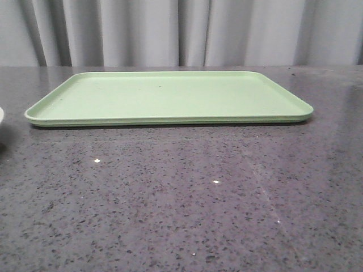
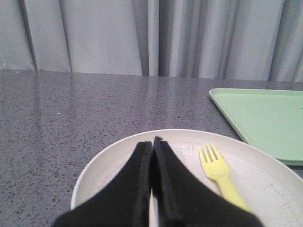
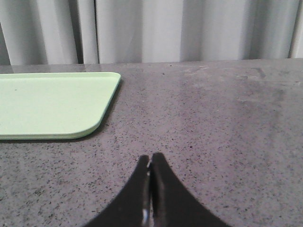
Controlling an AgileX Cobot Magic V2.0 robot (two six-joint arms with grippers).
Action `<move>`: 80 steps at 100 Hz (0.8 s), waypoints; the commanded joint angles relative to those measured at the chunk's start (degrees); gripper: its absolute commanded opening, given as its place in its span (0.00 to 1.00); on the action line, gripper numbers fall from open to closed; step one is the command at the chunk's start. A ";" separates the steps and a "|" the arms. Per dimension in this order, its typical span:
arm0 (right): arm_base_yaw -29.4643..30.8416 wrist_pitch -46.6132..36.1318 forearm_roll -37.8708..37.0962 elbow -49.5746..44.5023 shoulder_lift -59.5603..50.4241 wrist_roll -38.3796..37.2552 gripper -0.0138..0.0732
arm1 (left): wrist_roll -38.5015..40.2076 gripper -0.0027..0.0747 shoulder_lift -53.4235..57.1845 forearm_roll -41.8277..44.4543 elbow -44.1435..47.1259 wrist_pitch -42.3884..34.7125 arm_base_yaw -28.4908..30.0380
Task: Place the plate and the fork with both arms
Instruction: 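Lower the left gripper toward the rim of the cream plate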
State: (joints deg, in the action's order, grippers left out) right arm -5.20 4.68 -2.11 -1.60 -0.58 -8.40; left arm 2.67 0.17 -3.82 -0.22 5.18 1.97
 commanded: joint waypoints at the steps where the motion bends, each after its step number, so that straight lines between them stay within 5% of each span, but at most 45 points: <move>1: 0.26 -3.20 -0.43 2.31 -1.30 0.50 0.08 | 0.49 0.01 1.67 -0.16 -2.25 -4.25 0.15; 30: 0.26 8.63 -0.43 14.72 6.00 0.44 0.08 | 0.49 0.01 -4.48 -0.16 -15.69 3.46 0.15; 80: 0.26 24.12 -0.43 38.13 31.16 0.44 0.08 | 0.49 0.01 -30.59 0.05 -39.54 19.57 0.15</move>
State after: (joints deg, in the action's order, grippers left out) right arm -5.20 29.94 -2.11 32.64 26.60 -8.40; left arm 2.67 -26.24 -3.68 -35.96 27.34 1.97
